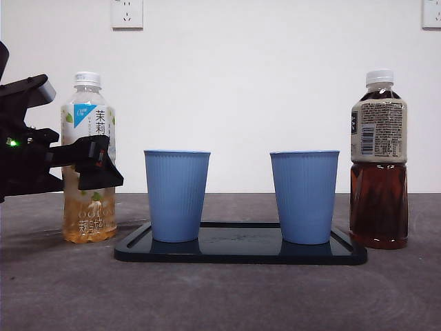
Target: Pour the drink into the cup
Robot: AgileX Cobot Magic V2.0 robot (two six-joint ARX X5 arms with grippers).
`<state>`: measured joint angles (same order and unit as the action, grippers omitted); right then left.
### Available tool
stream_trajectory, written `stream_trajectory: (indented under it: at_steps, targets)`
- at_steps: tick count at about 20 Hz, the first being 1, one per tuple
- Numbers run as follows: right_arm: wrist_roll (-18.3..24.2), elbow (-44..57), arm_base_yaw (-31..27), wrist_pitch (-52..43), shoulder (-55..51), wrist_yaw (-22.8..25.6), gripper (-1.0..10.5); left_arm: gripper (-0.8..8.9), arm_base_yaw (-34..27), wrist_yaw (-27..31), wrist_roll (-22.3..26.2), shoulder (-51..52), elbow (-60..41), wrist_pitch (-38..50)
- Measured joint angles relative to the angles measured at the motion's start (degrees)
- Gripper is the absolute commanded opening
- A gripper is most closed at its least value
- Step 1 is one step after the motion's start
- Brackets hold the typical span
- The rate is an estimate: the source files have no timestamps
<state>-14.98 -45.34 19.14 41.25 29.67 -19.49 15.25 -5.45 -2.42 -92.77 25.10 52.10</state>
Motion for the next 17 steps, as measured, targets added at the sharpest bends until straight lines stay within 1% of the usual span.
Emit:
stream_trajectory:
  at_steps: [1,2,3,5,7,10,12,15,17]
  targets:
    - [0.02,0.0,0.0,0.0,-0.02,0.0,3.8,5.54,0.0,0.02,0.0,-0.28,0.37,0.0]
    - [0.07,0.0,0.0,0.0,-0.02,0.0,3.8,4.8,0.0,0.02,0.0,-0.33,0.68,-0.02]
    - [0.15,0.0,0.0,0.0,-0.02,0.0,3.8,3.87,0.0,0.02,0.04,-0.33,0.96,0.04]
    - [0.17,0.0,0.0,0.0,-0.02,0.0,3.8,2.84,0.07,-0.35,0.02,-0.33,1.05,0.04]
    - [0.17,0.0,0.0,0.0,-0.02,0.0,3.8,2.65,0.22,-0.37,0.17,-0.33,1.05,0.02]
    - [0.17,0.0,0.0,0.0,-0.02,0.0,3.8,2.04,0.15,-0.24,0.28,-0.22,1.09,-0.44]
    - [0.44,0.0,0.0,0.0,-0.02,0.0,3.8,2.05,0.15,-0.22,1.31,1.7,1.29,-3.98]
    - [1.31,0.0,0.0,0.2,-0.02,-0.37,3.8,2.05,0.42,-0.22,6.05,7.34,1.92,-14.38]
    - [1.68,0.0,0.0,1.11,0.07,-2.99,3.8,2.05,0.81,0.04,10.58,11.45,4.0,-24.96]
